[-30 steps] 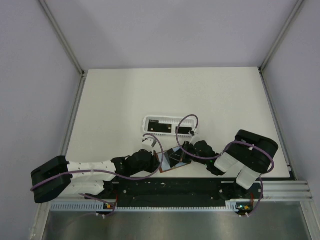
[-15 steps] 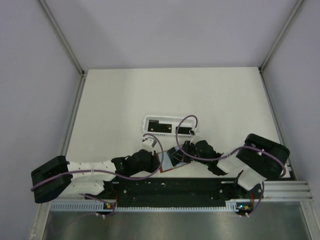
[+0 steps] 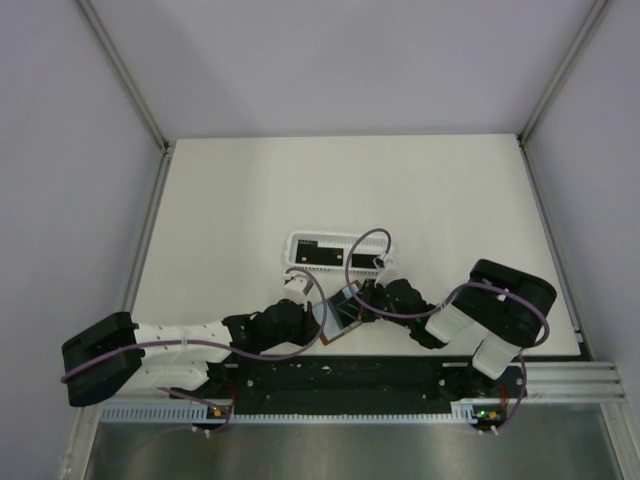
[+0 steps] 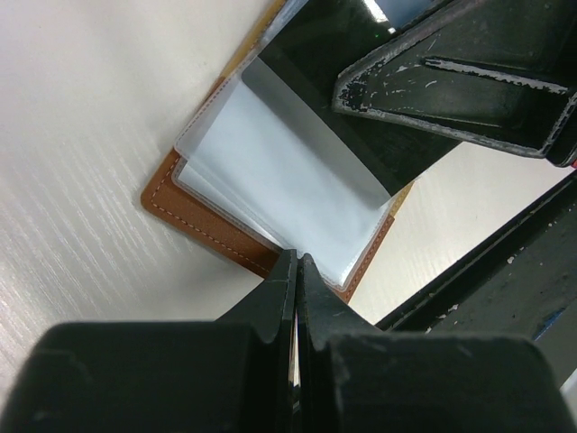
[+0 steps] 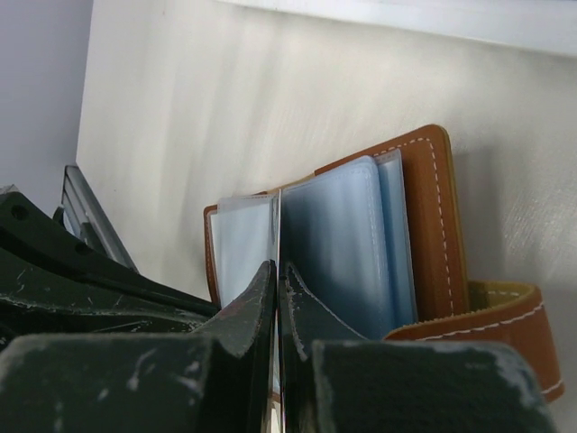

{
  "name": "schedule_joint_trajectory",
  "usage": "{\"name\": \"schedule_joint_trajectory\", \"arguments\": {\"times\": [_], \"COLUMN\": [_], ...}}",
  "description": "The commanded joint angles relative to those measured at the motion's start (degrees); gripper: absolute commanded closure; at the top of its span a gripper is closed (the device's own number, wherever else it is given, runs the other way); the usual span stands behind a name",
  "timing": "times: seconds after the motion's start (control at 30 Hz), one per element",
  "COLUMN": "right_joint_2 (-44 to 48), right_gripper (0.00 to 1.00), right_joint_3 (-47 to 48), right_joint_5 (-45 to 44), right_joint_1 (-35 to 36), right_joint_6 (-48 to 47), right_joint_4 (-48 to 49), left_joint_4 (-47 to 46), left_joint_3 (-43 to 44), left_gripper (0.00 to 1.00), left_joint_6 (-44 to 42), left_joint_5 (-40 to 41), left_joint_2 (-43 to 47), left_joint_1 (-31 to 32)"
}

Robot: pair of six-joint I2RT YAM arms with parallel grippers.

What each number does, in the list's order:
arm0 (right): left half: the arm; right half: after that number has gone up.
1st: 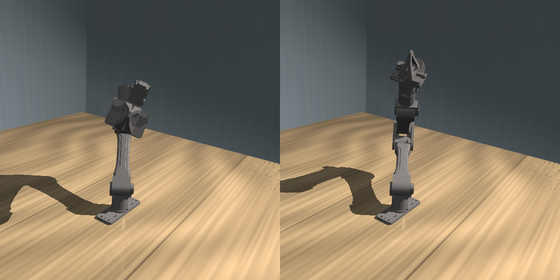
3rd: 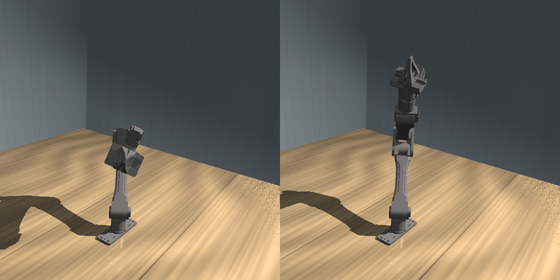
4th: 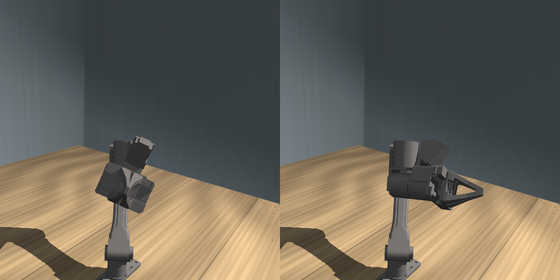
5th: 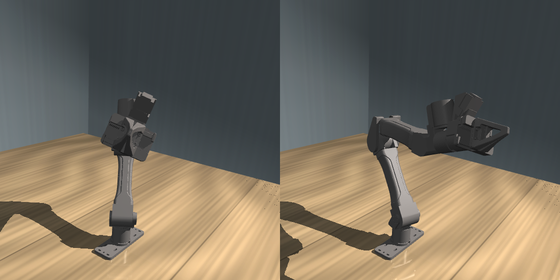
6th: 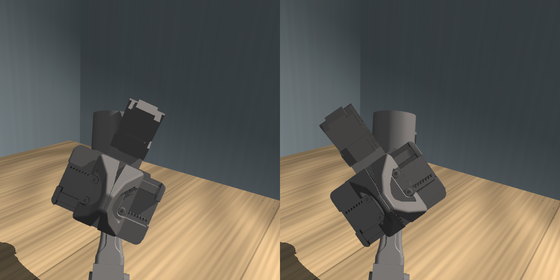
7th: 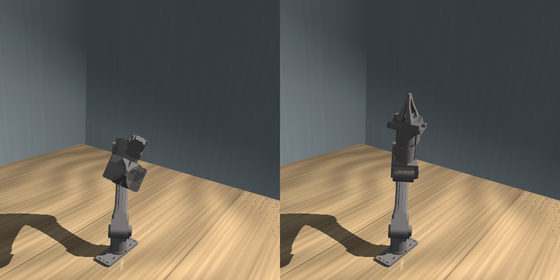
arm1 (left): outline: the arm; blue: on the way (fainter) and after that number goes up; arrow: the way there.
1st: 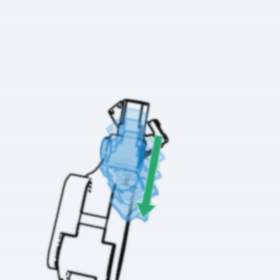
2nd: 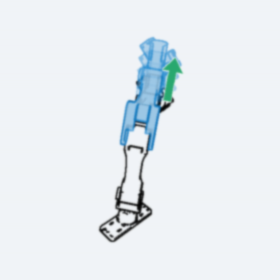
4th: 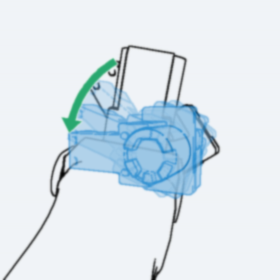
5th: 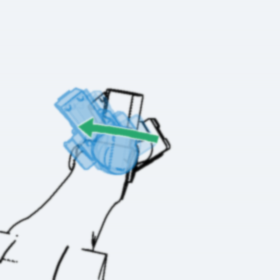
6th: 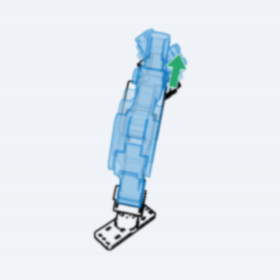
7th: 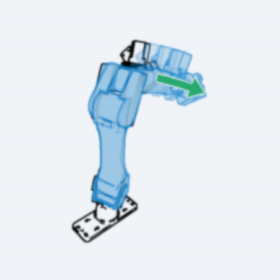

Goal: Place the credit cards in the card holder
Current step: Insert the credit card into the card holder.

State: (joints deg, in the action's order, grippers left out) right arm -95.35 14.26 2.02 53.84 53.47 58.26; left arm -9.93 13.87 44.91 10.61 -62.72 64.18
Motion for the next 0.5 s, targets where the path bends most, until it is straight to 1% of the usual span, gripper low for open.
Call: {"name": "schedule_joint_trajectory", "arguments": {"times": [0.0, 0.47], "right_joint_2": [-3.79, -0.45], "right_gripper": [1.0, 1.0], "right_joint_3": [-1.25, -3.37], "right_joint_5": [2.2, 5.18], "right_joint_1": [1.35, 2.67], "right_joint_6": [1.19, 2.78], "right_joint_4": [0.27, 0.01], "left_joint_4": [2.99, 2.29], "left_joint_3": [-1.83, -1.91], "left_gripper": [1.0, 1.0], "left_joint_6": [-0.61, -0.43], "left_joint_5": [1.08, 1.08], "left_joint_2": [0.14, -0.47], "left_joint_1": [-0.02, -0.02]}}
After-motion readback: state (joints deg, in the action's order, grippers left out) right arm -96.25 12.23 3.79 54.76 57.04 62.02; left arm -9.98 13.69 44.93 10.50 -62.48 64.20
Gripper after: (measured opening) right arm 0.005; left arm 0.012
